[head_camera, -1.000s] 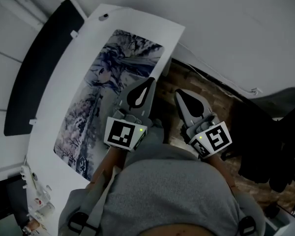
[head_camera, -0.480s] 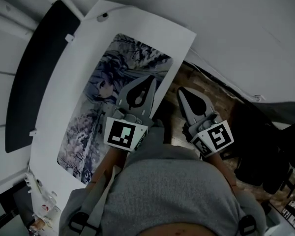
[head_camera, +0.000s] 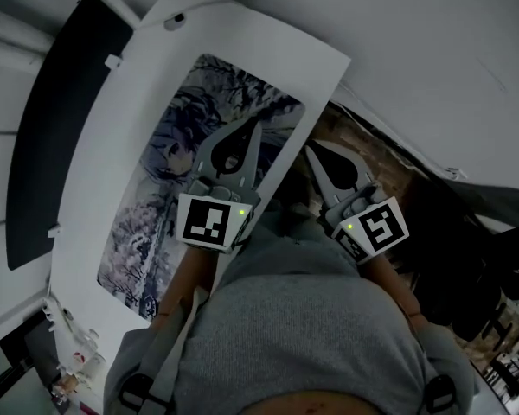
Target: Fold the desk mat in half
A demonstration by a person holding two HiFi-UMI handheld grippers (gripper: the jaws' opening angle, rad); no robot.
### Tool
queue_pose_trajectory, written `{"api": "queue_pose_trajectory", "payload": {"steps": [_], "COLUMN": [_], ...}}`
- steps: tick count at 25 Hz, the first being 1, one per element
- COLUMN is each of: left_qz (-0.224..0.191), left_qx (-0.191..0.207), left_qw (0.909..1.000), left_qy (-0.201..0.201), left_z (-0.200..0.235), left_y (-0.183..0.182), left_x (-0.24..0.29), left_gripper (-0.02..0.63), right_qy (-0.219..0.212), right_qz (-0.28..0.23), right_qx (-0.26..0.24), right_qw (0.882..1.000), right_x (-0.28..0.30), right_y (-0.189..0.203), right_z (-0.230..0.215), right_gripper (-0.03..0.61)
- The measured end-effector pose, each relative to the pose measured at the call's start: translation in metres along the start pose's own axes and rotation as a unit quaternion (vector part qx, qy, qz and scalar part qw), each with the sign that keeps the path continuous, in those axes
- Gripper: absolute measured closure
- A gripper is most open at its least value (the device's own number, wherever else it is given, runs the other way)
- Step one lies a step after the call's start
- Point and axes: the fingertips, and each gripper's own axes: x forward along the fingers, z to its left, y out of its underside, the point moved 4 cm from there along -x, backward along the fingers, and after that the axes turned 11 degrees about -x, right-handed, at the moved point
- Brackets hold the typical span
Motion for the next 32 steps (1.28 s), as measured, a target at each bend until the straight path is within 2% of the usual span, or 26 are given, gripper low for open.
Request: {"api": "queue_pose_trajectory", "payload": {"steps": [5, 9, 13, 16, 18, 20, 25, 28, 30, 32], "left_qz": [0.0, 0.017, 0.063, 0.118, 0.144, 0.183, 0.282, 0.352, 0.392, 0.406], "left_qx": [0.016, 0.069, 0.127, 0.155, 0.167, 0.183, 0.213, 0.223, 0.235, 0.233], "left_qw": [0.9997, 0.9972, 0.9898, 0.9805, 0.9744, 0.9641, 0.9298, 0.9014, 0.8809, 0.8751], "left_qy": [-0.016, -0.023, -0.013, 0.023, 0.041, 0.06, 0.103, 0.118, 0.123, 0.124], "left_z": [0.016, 0.039, 0.066, 0.086, 0.103, 0.121, 0.155, 0.177, 0.195, 0.211], "left_y": [-0.01, -0.022, -0.023, -0.015, -0.007, 0.006, 0.031, 0.056, 0.076, 0.083], "left_x": [0.007, 0.012, 0.023, 0.038, 0.05, 0.062, 0.088, 0.097, 0.1, 0.106], "left_gripper": [0.612, 0.612, 0.612, 0.52, 0.512, 0.456, 0.393, 0.385, 0.336, 0.336], "right_qy": [-0.011, -0.002, 0.009, 0.008, 0.009, 0.013, 0.022, 0.022, 0.025, 0.03], "right_qz": [0.011, 0.051, 0.097, 0.117, 0.132, 0.15, 0.179, 0.205, 0.222, 0.232], "right_qx": [-0.008, -0.01, -0.035, -0.031, -0.034, -0.042, -0.051, -0.055, -0.057, -0.053], "right_qw": [1.0, 0.999, 0.995, 0.993, 0.991, 0.988, 0.982, 0.977, 0.973, 0.971], "right_x": [0.01, 0.021, 0.032, 0.042, 0.049, 0.055, 0.072, 0.084, 0.088, 0.092], "right_y": [0.001, 0.022, 0.046, 0.06, 0.07, 0.081, 0.104, 0.118, 0.127, 0.133], "right_z": [-0.013, -0.025, -0.036, -0.041, -0.045, -0.049, -0.052, -0.055, -0.059, -0.063], "right_gripper": [0.577, 0.577, 0.575, 0.534, 0.525, 0.493, 0.455, 0.435, 0.423, 0.422]}}
